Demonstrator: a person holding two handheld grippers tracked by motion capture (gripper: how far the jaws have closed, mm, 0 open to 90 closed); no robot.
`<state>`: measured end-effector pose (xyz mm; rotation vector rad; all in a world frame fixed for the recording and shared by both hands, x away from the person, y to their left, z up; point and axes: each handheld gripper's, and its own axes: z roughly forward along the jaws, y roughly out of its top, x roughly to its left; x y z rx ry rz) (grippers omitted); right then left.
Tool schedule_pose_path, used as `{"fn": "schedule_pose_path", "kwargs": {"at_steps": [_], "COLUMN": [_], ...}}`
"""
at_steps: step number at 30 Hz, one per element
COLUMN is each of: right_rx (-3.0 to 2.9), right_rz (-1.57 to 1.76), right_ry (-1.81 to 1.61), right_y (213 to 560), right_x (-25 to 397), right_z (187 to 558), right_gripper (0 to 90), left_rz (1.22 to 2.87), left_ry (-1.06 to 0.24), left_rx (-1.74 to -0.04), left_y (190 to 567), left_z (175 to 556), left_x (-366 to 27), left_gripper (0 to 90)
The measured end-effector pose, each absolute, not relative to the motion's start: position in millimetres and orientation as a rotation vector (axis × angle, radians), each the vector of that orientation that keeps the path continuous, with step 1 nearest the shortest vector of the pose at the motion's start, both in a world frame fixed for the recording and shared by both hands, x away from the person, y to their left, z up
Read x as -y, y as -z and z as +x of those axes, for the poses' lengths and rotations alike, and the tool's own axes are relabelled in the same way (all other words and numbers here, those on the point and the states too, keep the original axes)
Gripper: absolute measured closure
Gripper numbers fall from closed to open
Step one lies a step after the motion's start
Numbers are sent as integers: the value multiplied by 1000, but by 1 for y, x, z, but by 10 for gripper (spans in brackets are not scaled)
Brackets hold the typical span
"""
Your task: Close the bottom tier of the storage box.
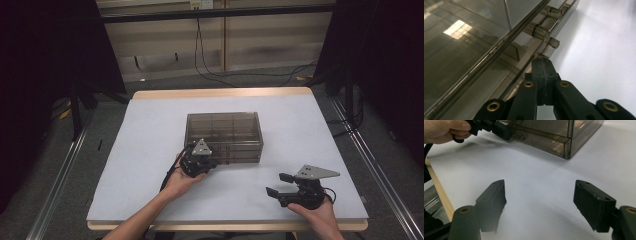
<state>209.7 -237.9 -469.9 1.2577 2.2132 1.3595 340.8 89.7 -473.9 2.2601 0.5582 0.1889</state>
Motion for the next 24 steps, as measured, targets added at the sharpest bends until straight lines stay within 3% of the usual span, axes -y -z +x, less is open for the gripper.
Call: {"fn": "schedule_pose_path", "kwargs": {"at_steps": [24], "right_rx": [-2220], "right_rz": [1261], "right_ry": [-1353], "right_y": [470], "right_x": [237], "right_z": [210], "right_gripper": [260], "left_rz": [2245], "left_ry": [-206], "left_rx": [-557], "left_y": [476], "left_z": [345], "left_x": [-90], "left_gripper": [900]}}
